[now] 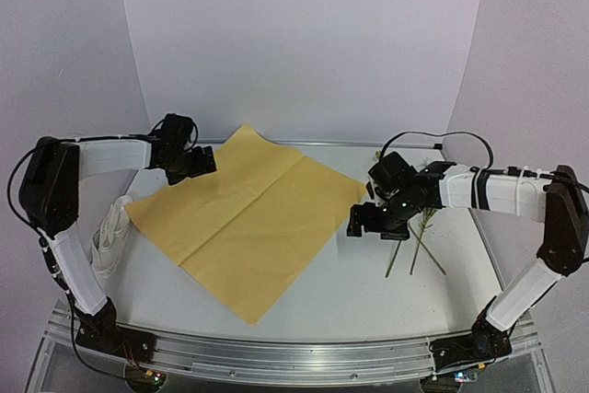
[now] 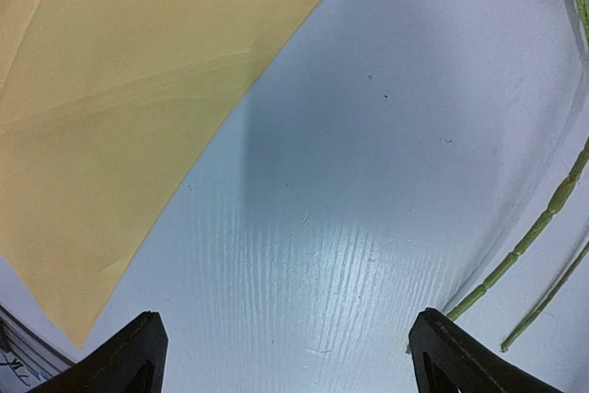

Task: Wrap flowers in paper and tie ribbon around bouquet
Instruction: Rotate the flattened wrapping paper at the center of the board, then move the flattened wrapping paper to the center of the board.

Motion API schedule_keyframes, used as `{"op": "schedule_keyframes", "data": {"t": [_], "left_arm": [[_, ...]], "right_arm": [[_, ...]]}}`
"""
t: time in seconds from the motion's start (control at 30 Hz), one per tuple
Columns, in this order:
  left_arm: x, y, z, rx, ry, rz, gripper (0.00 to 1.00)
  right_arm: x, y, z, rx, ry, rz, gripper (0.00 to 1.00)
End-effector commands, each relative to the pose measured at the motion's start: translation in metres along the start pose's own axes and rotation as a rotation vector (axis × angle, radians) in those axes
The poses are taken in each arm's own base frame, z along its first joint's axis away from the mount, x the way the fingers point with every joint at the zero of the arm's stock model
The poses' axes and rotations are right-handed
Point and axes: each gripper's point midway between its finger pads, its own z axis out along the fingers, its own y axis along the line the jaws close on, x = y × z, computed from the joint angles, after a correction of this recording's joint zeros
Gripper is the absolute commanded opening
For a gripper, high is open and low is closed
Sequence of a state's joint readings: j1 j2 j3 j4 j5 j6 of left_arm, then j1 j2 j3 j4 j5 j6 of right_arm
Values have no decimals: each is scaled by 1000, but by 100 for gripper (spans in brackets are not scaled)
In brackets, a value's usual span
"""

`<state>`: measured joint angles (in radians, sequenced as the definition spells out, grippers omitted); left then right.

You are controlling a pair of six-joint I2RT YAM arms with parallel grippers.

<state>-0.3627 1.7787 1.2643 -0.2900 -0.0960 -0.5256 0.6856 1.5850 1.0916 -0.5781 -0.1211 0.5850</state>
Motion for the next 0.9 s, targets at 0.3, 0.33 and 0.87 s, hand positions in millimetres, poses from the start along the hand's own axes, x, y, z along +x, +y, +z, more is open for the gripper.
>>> {"op": "schedule_keyframes", "data": {"t": [0.3,0.33,0.87], "left_arm": [[47,-135,105,220,112,198,96],[50,-138,110,222,117,205,96],[137,-150,116,212,281,462,91]], "right_arm": [[-15,-17,-30,-3,-72,69,97],[-16,-17,-30,-2,-74,70,97],[-22,-61,-48,111,-131,100,97]]}}
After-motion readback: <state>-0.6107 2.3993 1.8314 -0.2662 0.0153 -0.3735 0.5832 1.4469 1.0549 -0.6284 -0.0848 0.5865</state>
